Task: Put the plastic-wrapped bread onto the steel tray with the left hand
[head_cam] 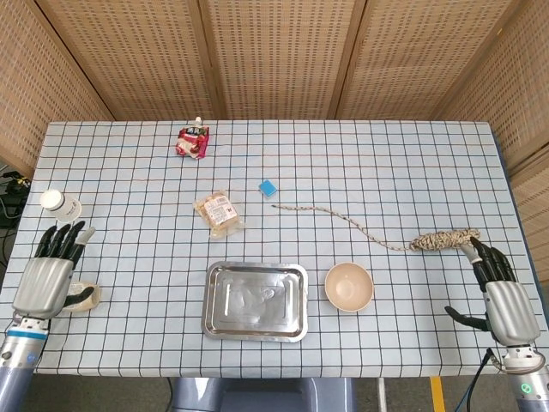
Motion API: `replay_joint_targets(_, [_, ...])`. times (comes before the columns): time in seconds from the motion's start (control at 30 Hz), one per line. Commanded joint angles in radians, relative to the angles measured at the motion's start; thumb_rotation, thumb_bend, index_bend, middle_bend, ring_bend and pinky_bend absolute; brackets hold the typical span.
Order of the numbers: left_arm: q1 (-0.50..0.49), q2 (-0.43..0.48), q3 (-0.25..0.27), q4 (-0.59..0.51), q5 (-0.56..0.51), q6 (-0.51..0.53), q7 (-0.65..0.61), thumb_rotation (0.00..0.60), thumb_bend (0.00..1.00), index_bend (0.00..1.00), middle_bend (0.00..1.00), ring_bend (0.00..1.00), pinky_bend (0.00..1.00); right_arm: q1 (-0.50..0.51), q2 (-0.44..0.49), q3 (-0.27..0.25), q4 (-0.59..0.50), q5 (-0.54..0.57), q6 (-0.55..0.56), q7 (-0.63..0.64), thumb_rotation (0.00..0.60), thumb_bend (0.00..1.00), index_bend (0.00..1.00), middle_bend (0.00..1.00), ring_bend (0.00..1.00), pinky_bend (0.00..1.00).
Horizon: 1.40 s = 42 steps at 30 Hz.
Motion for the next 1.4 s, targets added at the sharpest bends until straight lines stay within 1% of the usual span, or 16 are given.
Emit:
replay_joint_targets(0.03, [-0.159,0.021,-0.075,-0.002,-0.063,-0.2,0.036,0.6,0.0,0.0,0.0,0.0,0.0,0.008,-0.004,0.0,0.004,0.005,-0.016,-0.001,0.6,0.05,0.01,0.0,0.0,0.0])
replay_joint_targets(0.13, [-0.275,0.01,-0.12,0.034,-0.141,-0.351,0.05,0.6,0.0,0.0,0.0,0.0,0.0,0.017,-0.011,0.002,0.012,0.017,-0.038,-0.004,0.6,0.05,0.01,0.0,0.0,0.0])
replay_joint_targets(0.23, [-0.357,-0.013,-0.145,0.08,-0.196,-0.445,0.065,0.6,0.0,0.0,0.0,0.0,0.0,0.021,-0.014,0.005,0.018,0.03,-0.052,0.0,0.6,0.04,0.01,0.0,0.0,0.0])
replay_joint_targets(0.33, [-0.453,-0.066,-0.162,0.161,-0.245,-0.532,0.113,0.6,0.0,0.0,0.0,0.0,0.0,0.03,-0.019,0.011,0.032,0.05,-0.074,0.009,0.6,0.05,0.01,0.0,0.0,0.0])
replay_joint_targets(0.43, [-0.54,-0.133,-0.168,0.244,-0.291,-0.591,0.159,0.6,0.0,0.0,0.0,0.0,0.0,0.038,-0.024,0.019,0.049,0.072,-0.095,0.02,0.6,0.05,0.01,0.0,0.0,0.0])
replay_joint_targets(0.5, [-0.582,-0.165,-0.168,0.289,-0.319,-0.623,0.172,0.6,0.0,0.0,0.0,0.0,0.0,0.041,-0.025,0.021,0.057,0.079,-0.103,0.025,0.6,0.04,0.01,0.0,0.0,0.0])
replay_joint_targets(0.53, [-0.614,-0.188,-0.166,0.322,-0.341,-0.655,0.181,0.6,0.0,0.0,0.0,0.0,0.0,0.043,-0.026,0.024,0.062,0.085,-0.107,0.029,0.6,0.04,0.01,0.0,0.0,0.0])
replay_joint_targets(0.63, [-0.672,-0.226,-0.149,0.382,-0.392,-0.71,0.213,0.6,0.0,0.0,0.0,0.0,0.0,0.045,-0.028,0.028,0.073,0.098,-0.117,0.038,0.6,0.04,0.01,0.0,0.0,0.0])
replay_joint_targets(0.73, [-0.737,-0.27,-0.122,0.444,-0.465,-0.766,0.251,0.6,0.0,0.0,0.0,0.0,0.0,0.047,-0.027,0.033,0.083,0.114,-0.127,0.051,0.6,0.04,0.01,0.0,0.0,0.0])
replay_joint_targets(0.87, [-0.797,-0.32,-0.092,0.512,-0.535,-0.787,0.283,0.6,0.0,0.0,0.0,0.0,0.0,0.044,-0.024,0.04,0.09,0.126,-0.125,0.062,0.6,0.04,0.01,0.0,0.0,0.0])
replay_joint_targets(1.13, [-0.89,-0.425,-0.056,0.637,-0.637,-0.804,0.3,0.6,0.0,0.0,0.0,0.0,0.0,0.04,-0.016,0.048,0.094,0.134,-0.12,0.081,0.6,0.05,0.01,0.0,0.0,0.0])
replay_joint_targets(1.3, [-0.923,-0.472,-0.028,0.693,-0.688,-0.809,0.309,0.6,0.0,0.0,0.0,0.0,0.0,0.038,-0.014,0.05,0.097,0.135,-0.12,0.093,0.6,0.04,0.01,0.0,0.0,0.0])
replay_joint_targets(1.4, [-0.934,-0.501,-0.008,0.72,-0.711,-0.787,0.318,0.6,0.0,0.0,0.0,0.0,0.0,0.037,-0.011,0.051,0.098,0.134,-0.117,0.103,0.6,0.05,0.01,0.0,0.0,0.0])
